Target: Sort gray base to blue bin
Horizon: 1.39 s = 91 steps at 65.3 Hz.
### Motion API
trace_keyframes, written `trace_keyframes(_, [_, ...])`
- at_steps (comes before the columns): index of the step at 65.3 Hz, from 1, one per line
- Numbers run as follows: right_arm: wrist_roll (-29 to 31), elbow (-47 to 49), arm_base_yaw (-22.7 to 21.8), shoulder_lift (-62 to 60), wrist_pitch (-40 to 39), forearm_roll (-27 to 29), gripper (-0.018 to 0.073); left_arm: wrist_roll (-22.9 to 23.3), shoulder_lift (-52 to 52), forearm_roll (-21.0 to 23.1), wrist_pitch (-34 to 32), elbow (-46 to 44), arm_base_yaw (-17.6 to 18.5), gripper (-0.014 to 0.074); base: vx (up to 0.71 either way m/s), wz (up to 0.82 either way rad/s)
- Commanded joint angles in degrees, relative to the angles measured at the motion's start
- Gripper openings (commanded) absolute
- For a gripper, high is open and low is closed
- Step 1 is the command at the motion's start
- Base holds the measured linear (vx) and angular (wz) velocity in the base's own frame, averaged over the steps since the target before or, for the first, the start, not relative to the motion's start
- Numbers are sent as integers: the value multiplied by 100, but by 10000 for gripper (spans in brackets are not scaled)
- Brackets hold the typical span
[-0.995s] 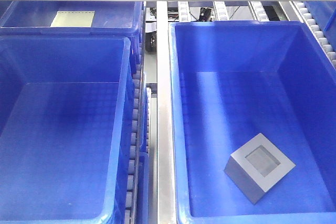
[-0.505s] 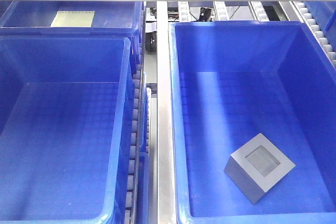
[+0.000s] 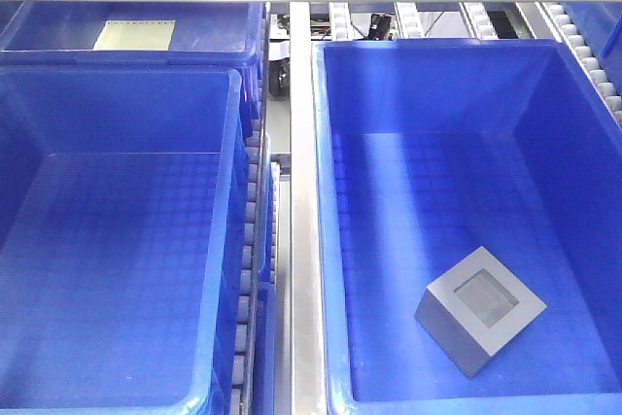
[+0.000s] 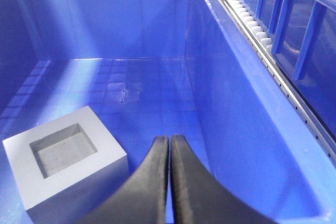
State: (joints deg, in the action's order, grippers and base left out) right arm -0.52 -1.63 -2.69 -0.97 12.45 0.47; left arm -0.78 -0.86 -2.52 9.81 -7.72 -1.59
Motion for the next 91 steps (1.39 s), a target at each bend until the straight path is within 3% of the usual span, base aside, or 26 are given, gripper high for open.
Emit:
trace_keyframes(1, [52,-2,0,5,-400,-47,-5,4,-67,6,-777,244,8,-6,0,0])
trace_keyframes(11, [52,-2,0,5,-400,-47,-5,14,-67,6,-1091,817,8,-6,0,0])
trace_keyframes(91, [52,-2,0,5,-400,-47,-5,9,-62,6,-919,801,14,-6,0,0])
